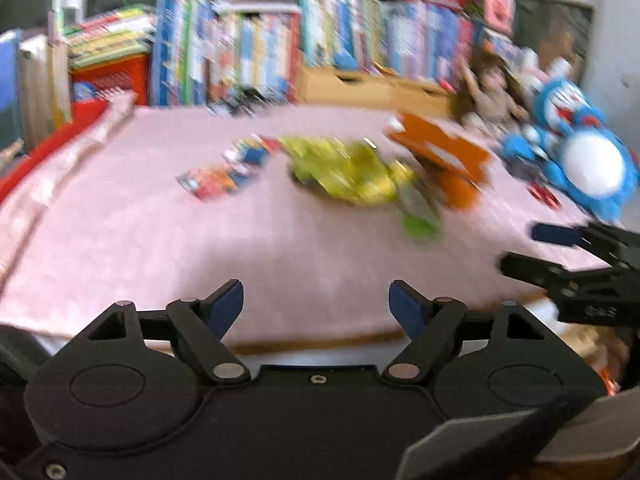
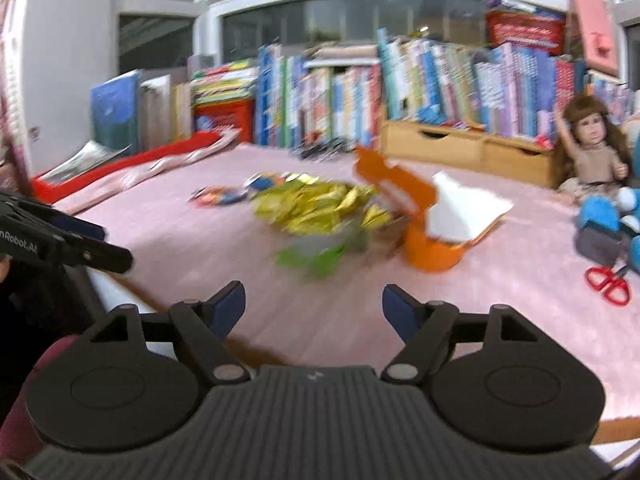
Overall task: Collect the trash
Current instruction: 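Grasp the snack wrapper with the left gripper while the right gripper grasps the orange box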
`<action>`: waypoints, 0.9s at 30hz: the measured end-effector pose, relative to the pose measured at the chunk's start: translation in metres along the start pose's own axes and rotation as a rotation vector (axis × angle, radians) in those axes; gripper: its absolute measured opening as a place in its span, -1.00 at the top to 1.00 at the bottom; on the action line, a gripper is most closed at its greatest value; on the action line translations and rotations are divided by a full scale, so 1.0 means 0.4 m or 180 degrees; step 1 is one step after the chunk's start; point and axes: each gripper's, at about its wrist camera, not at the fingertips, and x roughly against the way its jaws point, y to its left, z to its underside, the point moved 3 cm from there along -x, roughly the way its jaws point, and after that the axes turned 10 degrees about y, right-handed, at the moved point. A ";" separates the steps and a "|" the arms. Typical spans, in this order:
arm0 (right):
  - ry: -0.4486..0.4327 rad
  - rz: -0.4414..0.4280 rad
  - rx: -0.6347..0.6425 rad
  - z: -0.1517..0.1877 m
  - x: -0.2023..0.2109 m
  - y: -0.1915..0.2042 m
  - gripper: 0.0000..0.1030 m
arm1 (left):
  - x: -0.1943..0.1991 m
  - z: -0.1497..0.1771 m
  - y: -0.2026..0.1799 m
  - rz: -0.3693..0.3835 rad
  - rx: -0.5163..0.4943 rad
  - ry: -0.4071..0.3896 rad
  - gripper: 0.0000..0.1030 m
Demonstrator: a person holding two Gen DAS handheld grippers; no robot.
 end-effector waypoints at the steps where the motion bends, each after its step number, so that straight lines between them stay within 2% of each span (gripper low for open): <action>1: -0.0033 0.0048 -0.0019 -0.006 -0.008 -0.007 -0.70 | -0.008 -0.015 0.015 -0.0089 0.0044 -0.0082 -0.55; 5: -0.0167 0.0235 -0.0093 -0.037 -0.044 -0.034 -0.75 | -0.052 -0.065 0.075 -0.0349 0.0254 -0.0383 -0.58; 7: -0.0228 0.0311 -0.0114 -0.055 -0.066 -0.044 -0.76 | -0.082 -0.090 0.115 -0.0363 0.0478 -0.0456 -0.59; 11: -0.0370 0.0500 -0.0116 -0.095 -0.109 -0.062 -0.77 | -0.150 -0.140 0.193 -0.0300 0.0904 -0.0434 -0.59; 14: -0.0387 0.0614 -0.0034 -0.118 -0.146 -0.068 -0.78 | -0.196 -0.173 0.241 -0.0379 0.1126 -0.0454 -0.59; 21: -0.0206 0.1057 0.0467 -0.157 -0.266 -0.052 -0.78 | -0.299 -0.229 0.313 -0.0465 0.1509 -0.0338 -0.59; 27: 0.0020 0.1157 0.0667 -0.168 -0.345 -0.041 -0.73 | -0.373 -0.254 0.339 -0.0437 0.1687 -0.0233 -0.53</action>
